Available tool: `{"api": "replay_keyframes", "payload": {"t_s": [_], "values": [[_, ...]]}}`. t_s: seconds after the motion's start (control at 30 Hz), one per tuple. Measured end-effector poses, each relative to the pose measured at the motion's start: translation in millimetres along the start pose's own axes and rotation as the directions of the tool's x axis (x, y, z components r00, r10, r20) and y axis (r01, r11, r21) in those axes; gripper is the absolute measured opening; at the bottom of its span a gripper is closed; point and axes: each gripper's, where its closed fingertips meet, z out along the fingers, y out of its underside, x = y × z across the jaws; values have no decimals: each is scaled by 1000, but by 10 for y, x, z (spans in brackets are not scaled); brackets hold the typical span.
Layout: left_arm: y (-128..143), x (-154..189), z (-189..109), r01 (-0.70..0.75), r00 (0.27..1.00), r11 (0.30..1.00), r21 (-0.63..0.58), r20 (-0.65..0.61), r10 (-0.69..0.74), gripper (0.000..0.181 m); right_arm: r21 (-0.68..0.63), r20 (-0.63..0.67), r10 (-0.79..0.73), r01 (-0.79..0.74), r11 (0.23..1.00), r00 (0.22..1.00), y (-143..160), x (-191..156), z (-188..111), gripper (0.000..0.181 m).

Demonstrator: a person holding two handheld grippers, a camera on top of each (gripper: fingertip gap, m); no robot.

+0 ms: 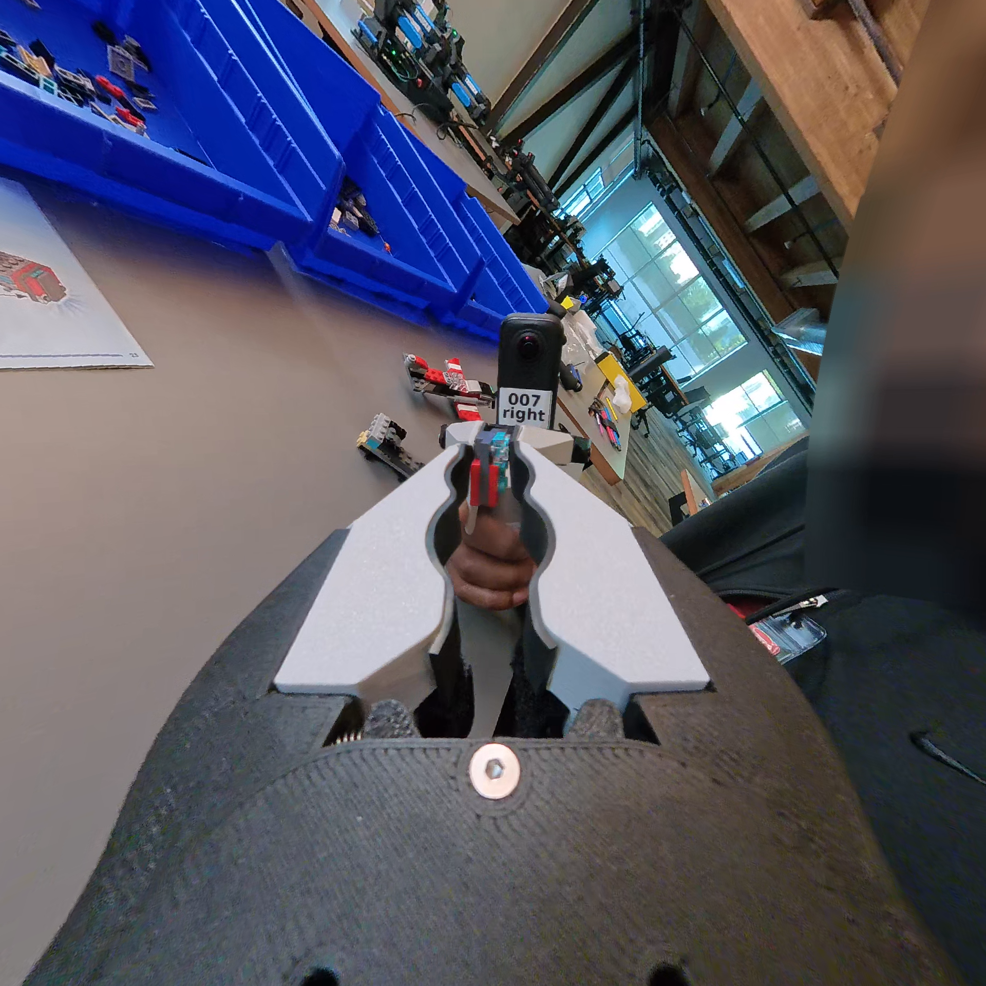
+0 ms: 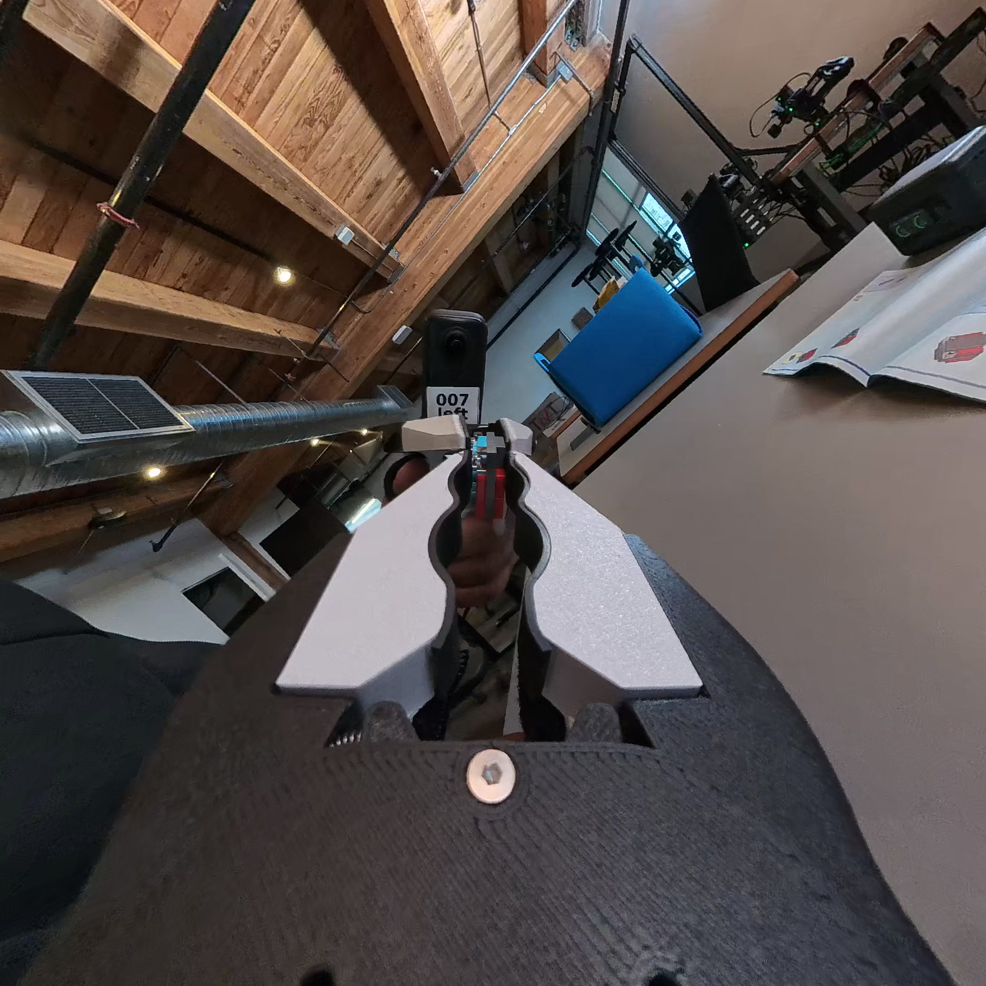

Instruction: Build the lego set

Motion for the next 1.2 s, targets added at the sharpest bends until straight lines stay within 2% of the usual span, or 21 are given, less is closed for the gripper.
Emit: {"api": "replay_keyframes", "payload": {"t_s": [0.63, 1.03, 1.13, 1.2], "values": [[20, 116, -30, 34, 997, 999, 15, -71, -32, 11, -16, 35, -93, 94, 995, 995, 8, -132, 12, 11], [31, 229, -32, -12, 993, 1000, 24, -115, 15, 11, -8, 86, -126, 127, 992, 988, -9, -237, -3, 11], [30, 320, -29, -45, 990, 998, 33, -134, 49, 15, 14, 92, -165, 164, 986, 982, -47, -283, -14, 11], [29, 372, -28, -62, 987, 997, 44, -147, 68, 29, 21, 90, -171, 170, 985, 981, -59, -281, -20, 11]]}}
